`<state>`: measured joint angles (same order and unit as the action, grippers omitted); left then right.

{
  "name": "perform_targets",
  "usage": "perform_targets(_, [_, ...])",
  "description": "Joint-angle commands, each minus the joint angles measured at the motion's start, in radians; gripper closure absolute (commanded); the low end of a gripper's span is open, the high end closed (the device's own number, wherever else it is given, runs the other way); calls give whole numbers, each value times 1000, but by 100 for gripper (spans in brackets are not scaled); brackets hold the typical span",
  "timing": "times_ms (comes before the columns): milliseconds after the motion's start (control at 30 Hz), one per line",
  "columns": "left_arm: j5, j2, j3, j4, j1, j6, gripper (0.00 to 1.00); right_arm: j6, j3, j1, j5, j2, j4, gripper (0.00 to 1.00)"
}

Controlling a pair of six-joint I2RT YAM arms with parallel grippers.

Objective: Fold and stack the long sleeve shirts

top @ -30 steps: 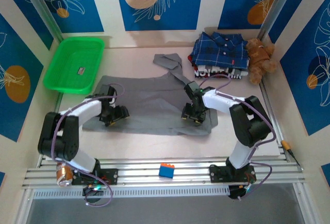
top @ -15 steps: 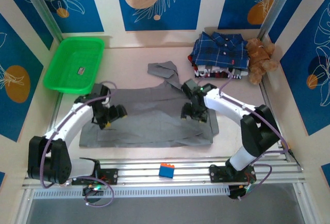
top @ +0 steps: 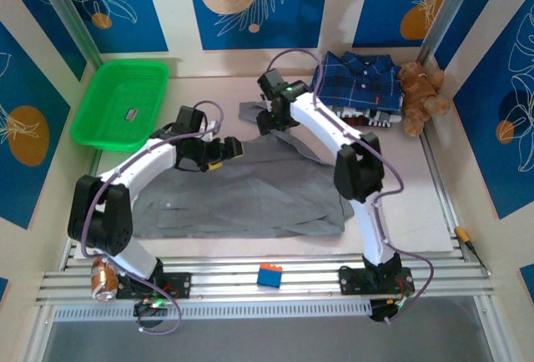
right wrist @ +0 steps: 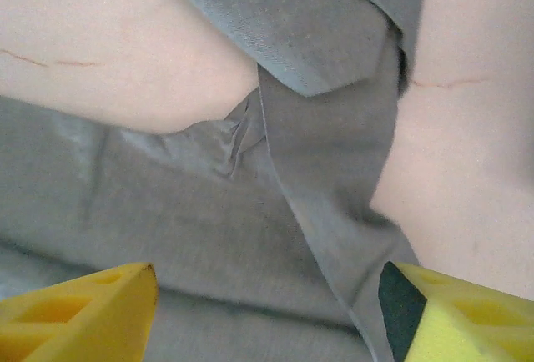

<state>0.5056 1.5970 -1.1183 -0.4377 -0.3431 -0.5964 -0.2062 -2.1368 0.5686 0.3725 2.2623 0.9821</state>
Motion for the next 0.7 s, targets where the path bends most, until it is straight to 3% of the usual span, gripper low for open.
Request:
perform_targets(0, [83,14,53,99,-13,-22,12,124,-107,15,57,89,73,29])
perform_targets(333, [-30,-39,246,132,-13,-73,12,231,-118,-6,213,191,-32,33])
perform_targets(667, [-102,-40,314,73,-2,-51,12,194,-128,-52,174,208,-45,60])
